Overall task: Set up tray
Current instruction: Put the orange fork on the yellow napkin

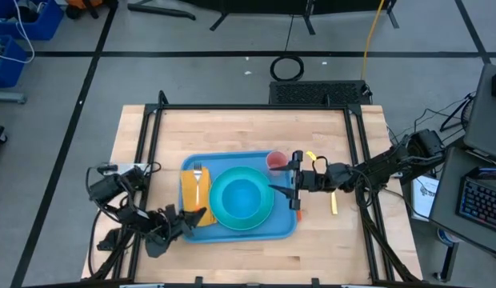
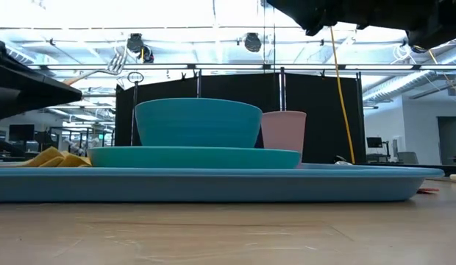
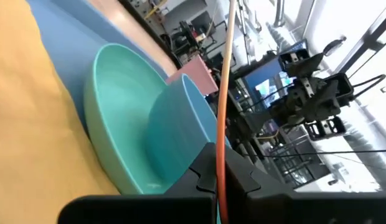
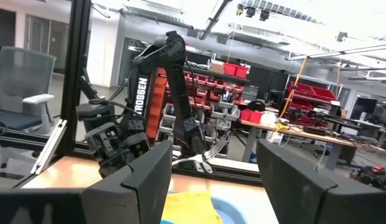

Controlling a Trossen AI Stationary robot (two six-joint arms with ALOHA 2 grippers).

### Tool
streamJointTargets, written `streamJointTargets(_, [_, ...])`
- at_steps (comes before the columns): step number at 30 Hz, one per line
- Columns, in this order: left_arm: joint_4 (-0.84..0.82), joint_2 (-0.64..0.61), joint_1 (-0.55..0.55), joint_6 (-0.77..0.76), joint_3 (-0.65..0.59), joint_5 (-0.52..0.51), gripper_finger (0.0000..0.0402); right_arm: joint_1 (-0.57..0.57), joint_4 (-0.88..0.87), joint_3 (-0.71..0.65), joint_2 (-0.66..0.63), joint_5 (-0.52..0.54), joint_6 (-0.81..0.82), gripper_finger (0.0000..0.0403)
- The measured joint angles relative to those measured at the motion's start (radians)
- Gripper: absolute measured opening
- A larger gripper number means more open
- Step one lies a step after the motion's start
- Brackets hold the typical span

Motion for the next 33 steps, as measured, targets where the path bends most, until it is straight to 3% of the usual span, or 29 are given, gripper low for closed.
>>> streamJointTargets(4, [0.002,-0.047,0.004,0.038,-0.012,0.0,0.0,-0.007,-0.006,0.0,0.0,0.0,-0.028,0.0224])
streamJointTargets(11, [0.001,-0.184,-0.004,0.26,-0.014,0.005,0.0,-0.018,0.023,0.0,0.0,0.0,-0.045,0.0224])
streamJointTargets(16, [-0.003,-0.236,-0.019,0.295,-0.02,0.004,0.0,-0.032,0.042,0.0,0.0,-0.003,-0.045,0.0224])
streamJointTargets(19, [-0.086,-0.229,0.002,0.246,-0.017,0.027,0.0,-0.043,0.051,0.0,0.0,-0.003,-0.041,0.0224])
streamJointTargets(24, [-0.306,-0.221,0.019,0.034,-0.001,0.084,0.0,-0.057,0.053,0.0,0.0,-0.003,-0.001,0.0224])
streamJointTargets(27, [-0.363,-0.221,0.013,-0.036,-0.002,0.057,0.0,-0.062,0.053,0.0,0.0,-0.003,0.006,0.0224])
streamJointTargets(33, [-0.48,-0.221,0.047,-0.169,-0.002,0.118,0.0,-0.062,0.046,0.0,0.0,-0.003,0.006,0.0224])
